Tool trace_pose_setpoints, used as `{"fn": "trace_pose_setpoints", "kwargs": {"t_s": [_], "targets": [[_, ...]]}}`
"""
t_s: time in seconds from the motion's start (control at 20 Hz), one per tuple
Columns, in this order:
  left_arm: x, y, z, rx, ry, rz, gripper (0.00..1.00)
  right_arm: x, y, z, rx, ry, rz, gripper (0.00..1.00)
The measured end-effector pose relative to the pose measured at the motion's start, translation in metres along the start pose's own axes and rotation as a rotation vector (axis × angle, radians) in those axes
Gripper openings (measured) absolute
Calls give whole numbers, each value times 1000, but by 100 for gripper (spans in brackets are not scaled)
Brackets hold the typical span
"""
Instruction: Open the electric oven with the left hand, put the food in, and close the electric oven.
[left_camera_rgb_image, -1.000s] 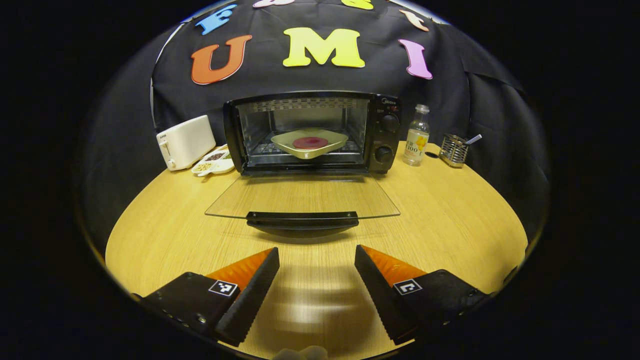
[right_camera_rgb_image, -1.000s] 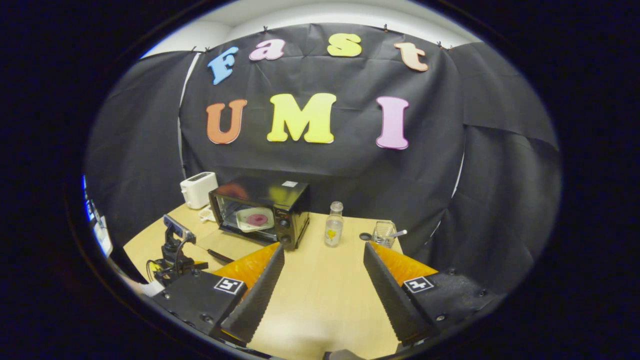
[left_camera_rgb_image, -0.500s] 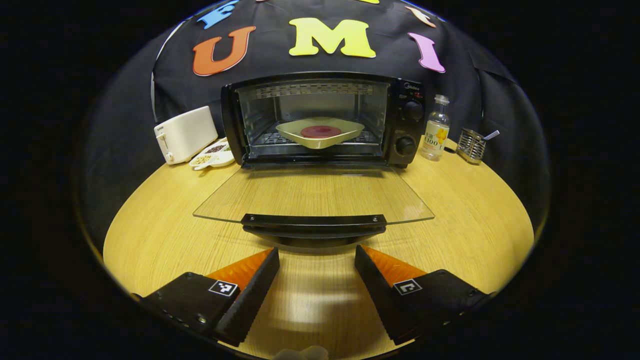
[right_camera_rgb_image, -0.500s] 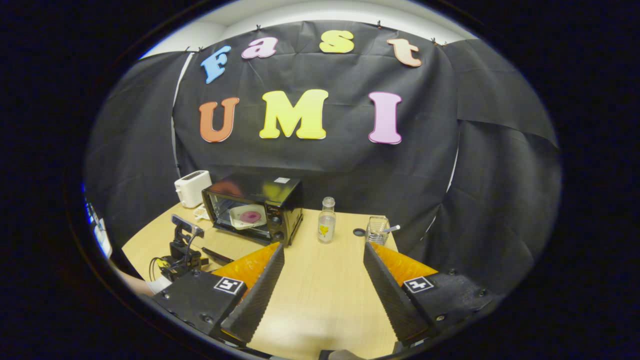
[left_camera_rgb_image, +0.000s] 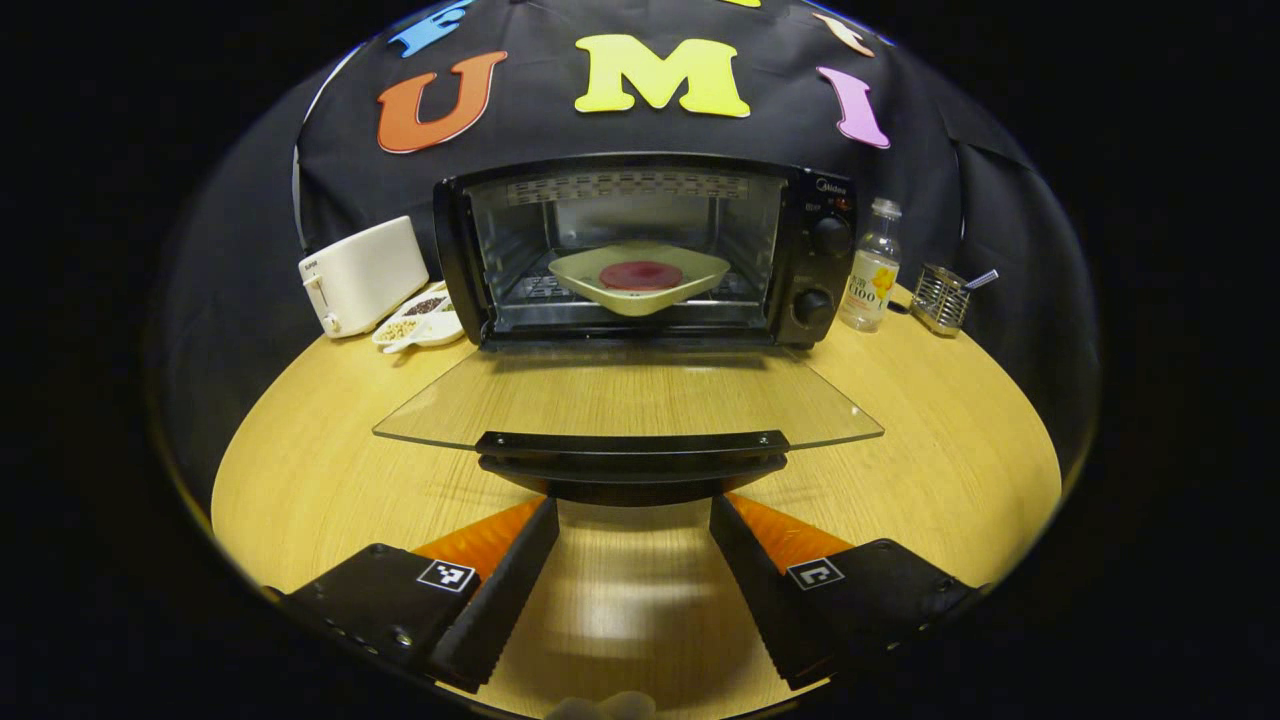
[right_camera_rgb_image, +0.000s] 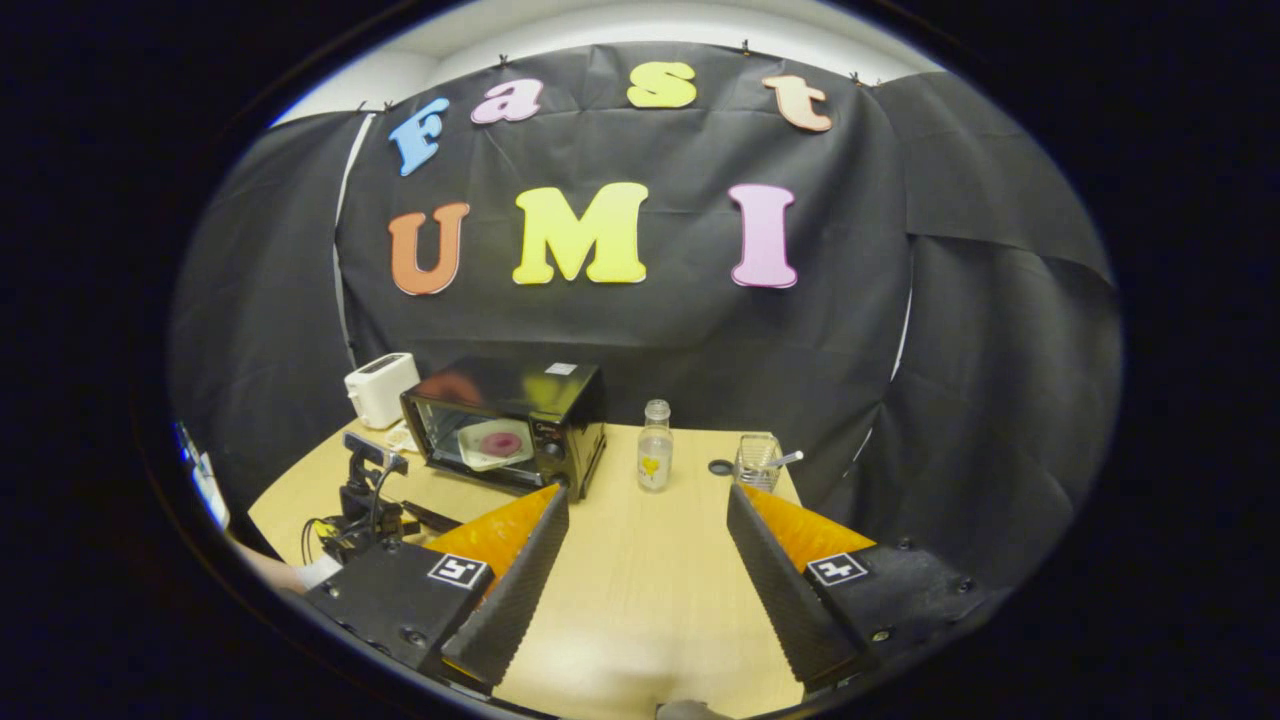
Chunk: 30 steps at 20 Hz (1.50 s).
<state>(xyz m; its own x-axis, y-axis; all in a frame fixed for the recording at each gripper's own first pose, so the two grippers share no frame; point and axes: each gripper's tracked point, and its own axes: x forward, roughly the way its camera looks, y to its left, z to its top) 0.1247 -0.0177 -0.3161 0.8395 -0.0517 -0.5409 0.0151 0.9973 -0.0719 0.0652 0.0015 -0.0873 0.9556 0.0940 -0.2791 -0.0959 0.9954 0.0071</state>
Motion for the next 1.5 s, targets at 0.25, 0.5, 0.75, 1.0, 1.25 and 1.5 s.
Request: {"fn": "trace_pose_setpoints", "kwargs": {"t_s": [0.25, 0.5, 0.75, 1.0, 1.25, 1.5], "targets": [[-10, 9, 56, 1, -76, 8, 97, 7, 1, 1, 29, -13, 4, 100], [-7, 20, 115, 25, -149, 27, 97, 6, -6, -2, 69, -26, -11, 96], [-6, 21, 125, 26, -161, 22, 97, 1, -10, 1, 82, -35, -35, 100], [-20, 22, 128, 15, -183, 11, 97, -4, -2, 8, 79, -45, -40, 96], [-58, 14, 143, 14, -249, -55, 97, -20, 18, 14, 76, -68, -71, 100], [-128, 10, 166, 27, -351, -99, 97, -49, 42, 29, 82, -118, -74, 100]]}}
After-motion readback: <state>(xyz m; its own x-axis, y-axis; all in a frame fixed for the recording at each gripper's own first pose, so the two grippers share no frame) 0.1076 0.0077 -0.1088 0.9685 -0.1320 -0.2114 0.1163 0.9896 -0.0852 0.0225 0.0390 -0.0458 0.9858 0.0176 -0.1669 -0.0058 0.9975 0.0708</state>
